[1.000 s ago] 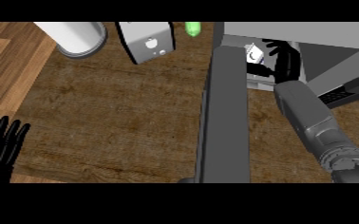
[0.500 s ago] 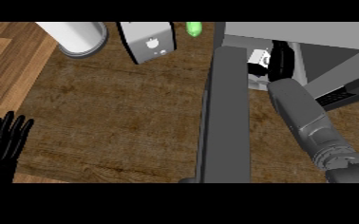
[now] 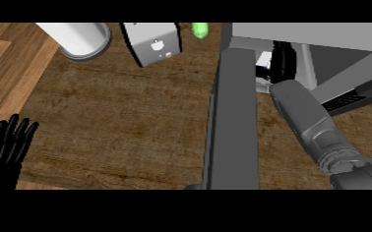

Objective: Pick up the milk, place it into the microwave and close the microwave

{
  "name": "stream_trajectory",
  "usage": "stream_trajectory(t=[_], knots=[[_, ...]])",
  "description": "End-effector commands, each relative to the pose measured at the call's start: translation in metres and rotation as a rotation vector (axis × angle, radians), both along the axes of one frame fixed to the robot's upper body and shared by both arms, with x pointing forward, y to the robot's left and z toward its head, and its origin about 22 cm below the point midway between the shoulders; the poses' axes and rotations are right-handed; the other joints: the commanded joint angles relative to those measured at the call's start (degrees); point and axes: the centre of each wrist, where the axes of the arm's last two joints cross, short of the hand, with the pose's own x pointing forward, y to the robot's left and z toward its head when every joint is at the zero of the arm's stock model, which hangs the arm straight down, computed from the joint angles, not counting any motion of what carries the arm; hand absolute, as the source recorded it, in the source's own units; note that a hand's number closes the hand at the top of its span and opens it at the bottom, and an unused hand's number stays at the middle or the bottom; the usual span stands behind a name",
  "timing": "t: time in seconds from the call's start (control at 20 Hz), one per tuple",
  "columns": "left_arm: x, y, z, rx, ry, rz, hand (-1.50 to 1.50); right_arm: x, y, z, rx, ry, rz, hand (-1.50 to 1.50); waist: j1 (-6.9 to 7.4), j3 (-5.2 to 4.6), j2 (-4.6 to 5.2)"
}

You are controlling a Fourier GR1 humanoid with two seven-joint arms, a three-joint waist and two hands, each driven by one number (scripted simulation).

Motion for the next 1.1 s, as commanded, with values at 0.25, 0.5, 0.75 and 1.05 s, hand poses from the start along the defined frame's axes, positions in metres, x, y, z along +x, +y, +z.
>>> stream_trajectory(t=[0.25,0.5,0.75,1.05], knots=[[0.002,-0.005,-0.007,-0.005,-0.007,0.011,-1.5,-0.003,0.004,-0.006,0.013,0.008,0.038,-1.5,-1.3,-0.03,-0.57],[0.001,-0.006,-0.007,0.002,-0.027,0.014,-1.5,-0.008,-0.005,-0.012,0.058,0.002,0.052,-1.5,-2.19,-0.02,-0.89],[-0.022,-0.005,-0.007,-0.007,-0.014,0.033,-1.5,-0.016,-0.006,-0.025,0.118,0.011,0.085,-1.5,-2.7,-0.01,-1.57],[-0.024,-0.024,-0.016,-0.003,0.009,0.028,-1.5,-0.029,-0.008,-0.042,0.269,0.011,0.239,-1.5,-4.72,-0.06,-2.14]])
